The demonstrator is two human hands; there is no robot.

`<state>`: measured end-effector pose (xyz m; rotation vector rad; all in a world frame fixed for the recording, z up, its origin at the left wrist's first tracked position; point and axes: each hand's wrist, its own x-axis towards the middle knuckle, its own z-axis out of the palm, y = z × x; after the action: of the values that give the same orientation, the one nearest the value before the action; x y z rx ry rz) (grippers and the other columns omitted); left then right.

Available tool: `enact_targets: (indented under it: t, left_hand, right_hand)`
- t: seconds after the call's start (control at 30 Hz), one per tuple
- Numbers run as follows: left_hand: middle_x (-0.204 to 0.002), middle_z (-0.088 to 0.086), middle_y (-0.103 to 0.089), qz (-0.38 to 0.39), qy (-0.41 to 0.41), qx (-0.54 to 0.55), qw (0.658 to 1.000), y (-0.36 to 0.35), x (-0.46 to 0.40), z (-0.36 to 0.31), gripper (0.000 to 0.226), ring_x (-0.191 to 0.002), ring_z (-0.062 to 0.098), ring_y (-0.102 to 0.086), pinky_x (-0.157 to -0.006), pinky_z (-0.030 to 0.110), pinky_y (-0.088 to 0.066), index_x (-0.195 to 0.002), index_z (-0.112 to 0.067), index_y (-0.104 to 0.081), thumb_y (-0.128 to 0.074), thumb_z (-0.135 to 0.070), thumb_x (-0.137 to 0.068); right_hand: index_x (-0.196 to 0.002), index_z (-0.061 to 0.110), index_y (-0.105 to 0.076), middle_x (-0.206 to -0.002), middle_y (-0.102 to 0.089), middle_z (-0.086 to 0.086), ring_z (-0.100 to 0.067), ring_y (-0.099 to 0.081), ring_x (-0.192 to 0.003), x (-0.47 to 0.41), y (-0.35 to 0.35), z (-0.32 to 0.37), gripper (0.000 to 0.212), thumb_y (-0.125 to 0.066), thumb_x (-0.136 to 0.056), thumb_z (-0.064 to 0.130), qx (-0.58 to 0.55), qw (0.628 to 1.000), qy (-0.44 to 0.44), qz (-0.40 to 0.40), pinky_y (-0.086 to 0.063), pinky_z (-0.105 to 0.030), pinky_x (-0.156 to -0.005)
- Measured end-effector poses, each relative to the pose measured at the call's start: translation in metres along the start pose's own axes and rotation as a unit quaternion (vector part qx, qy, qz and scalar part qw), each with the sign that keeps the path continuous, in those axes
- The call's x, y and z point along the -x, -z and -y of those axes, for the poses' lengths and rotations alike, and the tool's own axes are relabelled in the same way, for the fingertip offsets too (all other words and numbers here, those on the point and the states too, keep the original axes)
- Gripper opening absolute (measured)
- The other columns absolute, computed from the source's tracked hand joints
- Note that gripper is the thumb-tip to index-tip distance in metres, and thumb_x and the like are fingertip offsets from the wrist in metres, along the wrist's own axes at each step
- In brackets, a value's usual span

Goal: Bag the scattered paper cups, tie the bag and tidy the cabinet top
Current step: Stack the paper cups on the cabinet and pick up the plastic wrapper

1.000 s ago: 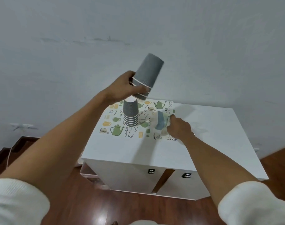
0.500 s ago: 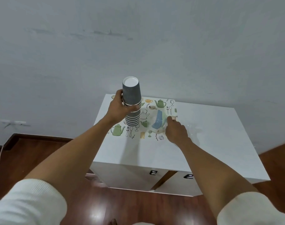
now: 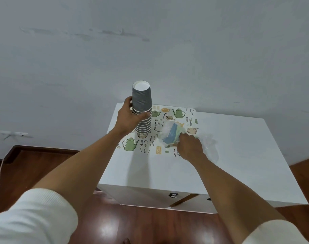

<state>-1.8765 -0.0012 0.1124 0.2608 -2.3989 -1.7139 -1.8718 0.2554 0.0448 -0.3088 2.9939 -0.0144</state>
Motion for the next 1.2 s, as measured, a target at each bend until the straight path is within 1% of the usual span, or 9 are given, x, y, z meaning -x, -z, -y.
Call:
enact_targets:
  t: [0.43, 0.6, 0.67, 0.8, 0.87, 0.93, 1.07, 1.13, 1.2]
  left_hand:
    - [-0.119, -0.013, -0.057, -0.02, -0.01, -0.012, 1.0, 0.013, -0.047, 0.008, 0.086, -0.107, 0.016, -0.063, -0.075, 0.017, -0.048, -0.145, -0.024, -0.038, -0.088, -0.031, -0.076]
    - [-0.123, -0.013, -0.056, -0.003, 0.004, -0.009, 1.0, 0.014, -0.039, 0.015, 0.089, -0.11, 0.014, -0.061, -0.09, 0.031, -0.051, -0.147, -0.025, -0.035, -0.087, -0.032, -0.074]
    - [-0.13, -0.004, -0.047, -0.045, 0.019, -0.016, 0.999, 0.008, -0.026, 0.021, 0.083, -0.109, 0.014, -0.056, -0.09, 0.033, -0.048, -0.141, -0.019, -0.038, -0.082, -0.038, -0.074]
    - [-0.111, 0.003, -0.044, -0.172, 0.131, -0.015, 0.976, -0.02, 0.022, 0.037, 0.045, -0.09, 0.02, -0.048, -0.08, 0.033, -0.041, -0.11, -0.009, -0.042, -0.068, -0.032, -0.081]
    - [-0.092, 0.004, -0.052, -0.127, 0.202, 0.031, 0.971, -0.033, 0.042, 0.044, 0.033, -0.07, 0.015, -0.051, -0.065, 0.028, -0.042, -0.097, -0.007, -0.045, -0.064, -0.027, -0.08]
    - [-0.076, 0.003, -0.054, 0.002, 0.24, 0.101, 0.965, -0.042, 0.051, 0.042, 0.024, -0.061, 0.014, -0.049, -0.057, 0.026, -0.042, -0.084, -0.007, -0.054, -0.061, -0.026, -0.071]
    - [-0.116, -0.004, -0.066, 0.193, 0.235, 0.233, 0.924, -0.054, 0.048, 0.008, 0.036, -0.107, 0.013, -0.055, -0.1, 0.036, -0.039, -0.11, -0.024, -0.065, -0.058, -0.039, -0.079]
    - [-0.124, -0.002, -0.068, 0.231, 0.21, 0.247, 0.917, -0.054, 0.043, -0.01, 0.035, -0.113, 0.015, -0.055, -0.103, 0.037, -0.033, -0.111, -0.026, -0.066, -0.063, -0.042, -0.08]
    - [-0.107, 0.002, -0.068, 0.222, 0.178, 0.219, 0.933, -0.05, 0.038, -0.018, 0.025, -0.103, 0.021, -0.057, -0.093, 0.037, -0.037, -0.101, -0.021, -0.07, -0.075, -0.038, -0.083]
  right_hand:
    - [-0.113, 0.011, -0.062, -0.111, -0.068, -0.007, -0.029, -0.064, -0.107, -0.01, 0.003, 0.004, 0.021, -0.055, -0.093, 0.012, -0.006, 1.0, -0.016, 0.01, -0.052, -0.036, -0.082]
    - [-0.121, 0.011, -0.05, -0.105, -0.068, -0.01, -0.034, -0.064, -0.098, -0.006, 0.003, 0.001, 0.029, -0.053, -0.093, 0.017, -0.063, 0.998, -0.004, -0.012, -0.051, -0.039, -0.076]
    - [-0.118, 0.011, -0.045, -0.099, -0.066, -0.012, -0.037, -0.063, -0.091, -0.005, 0.004, -0.001, 0.028, -0.049, -0.096, 0.028, -0.105, 0.994, -0.011, -0.008, -0.048, -0.04, -0.071]
    - [-0.105, 0.012, -0.046, -0.1, -0.054, -0.005, -0.028, -0.052, -0.086, -0.007, 0.018, -0.006, 0.019, -0.04, -0.1, 0.029, -0.201, 0.979, -0.021, -0.007, -0.041, -0.036, -0.071]
    - [-0.088, 0.01, -0.051, -0.097, -0.051, -0.005, -0.024, -0.05, -0.085, -0.009, 0.028, -0.007, 0.017, -0.046, -0.098, 0.024, -0.282, 0.958, -0.038, -0.032, -0.038, -0.033, -0.069]
    - [-0.082, 0.003, -0.057, -0.084, -0.055, -0.006, -0.02, -0.05, -0.072, -0.014, 0.046, -0.006, 0.019, -0.054, -0.094, 0.017, -0.413, 0.908, -0.068, -0.022, -0.036, -0.03, -0.063]
    - [-0.094, 0.009, -0.071, -0.082, -0.069, -0.007, -0.015, -0.061, -0.065, -0.01, 0.092, -0.005, 0.011, -0.063, -0.088, 0.004, -0.622, 0.775, -0.069, 0.087, -0.045, -0.029, -0.065]
    - [-0.102, 0.011, -0.071, -0.086, -0.073, -0.005, -0.015, -0.067, -0.072, -0.006, 0.102, -0.006, 0.015, -0.065, -0.09, 0.005, -0.656, 0.744, -0.043, 0.12, -0.049, -0.028, -0.071]
    - [-0.111, 0.01, -0.067, -0.088, -0.074, -0.007, -0.017, -0.07, -0.076, -0.003, 0.105, -0.006, 0.019, -0.066, -0.092, 0.006, -0.68, 0.724, -0.036, 0.109, -0.052, -0.03, -0.074]
